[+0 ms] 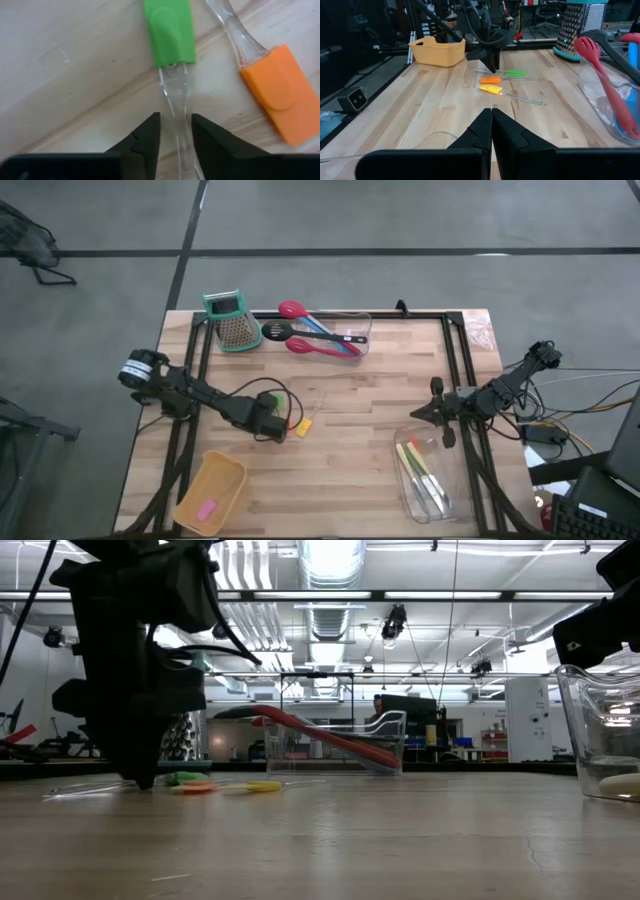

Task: Pick & Place Kitchen Items
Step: Put the green spatula into the yellow bin

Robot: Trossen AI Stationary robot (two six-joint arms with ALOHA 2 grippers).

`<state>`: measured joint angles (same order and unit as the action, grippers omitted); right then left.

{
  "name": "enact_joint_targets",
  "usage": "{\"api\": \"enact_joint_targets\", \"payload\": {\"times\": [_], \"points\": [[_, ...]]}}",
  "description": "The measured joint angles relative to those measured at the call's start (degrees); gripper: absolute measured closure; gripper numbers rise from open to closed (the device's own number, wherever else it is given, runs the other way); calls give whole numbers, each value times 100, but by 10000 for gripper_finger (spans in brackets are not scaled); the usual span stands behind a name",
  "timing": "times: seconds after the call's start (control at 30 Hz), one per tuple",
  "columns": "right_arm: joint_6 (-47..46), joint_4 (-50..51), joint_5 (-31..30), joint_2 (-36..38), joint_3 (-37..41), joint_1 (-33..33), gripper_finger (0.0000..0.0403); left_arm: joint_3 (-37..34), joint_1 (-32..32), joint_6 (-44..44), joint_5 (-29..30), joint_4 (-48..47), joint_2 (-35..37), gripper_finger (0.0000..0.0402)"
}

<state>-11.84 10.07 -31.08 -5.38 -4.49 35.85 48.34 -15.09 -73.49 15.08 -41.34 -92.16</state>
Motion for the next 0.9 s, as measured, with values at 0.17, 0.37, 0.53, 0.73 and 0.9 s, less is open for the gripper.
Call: {"api": "enact_joint_targets", "payload": {"times": [0.17, 0.37, 0.53, 0.73, 0.9], "points": [[0, 0, -1, -1, 0, -1, 394, -2, 0, 199, -2, 32, 0, 367], [0, -2, -1, 0, 0, -1, 394, -17, 2, 400, 51, -35, 31, 382], [0, -1, -1, 1, 0, 1, 394, 131, 0, 564, -30, -190, 195, 390], [0, -1, -1, 1, 0, 0, 394, 429, -82, 907, -503, -215, 651, 388], [0, -2, 0, 1, 0, 0, 394, 649, -470, 964, -1074, -284, 1174, 391]]}}
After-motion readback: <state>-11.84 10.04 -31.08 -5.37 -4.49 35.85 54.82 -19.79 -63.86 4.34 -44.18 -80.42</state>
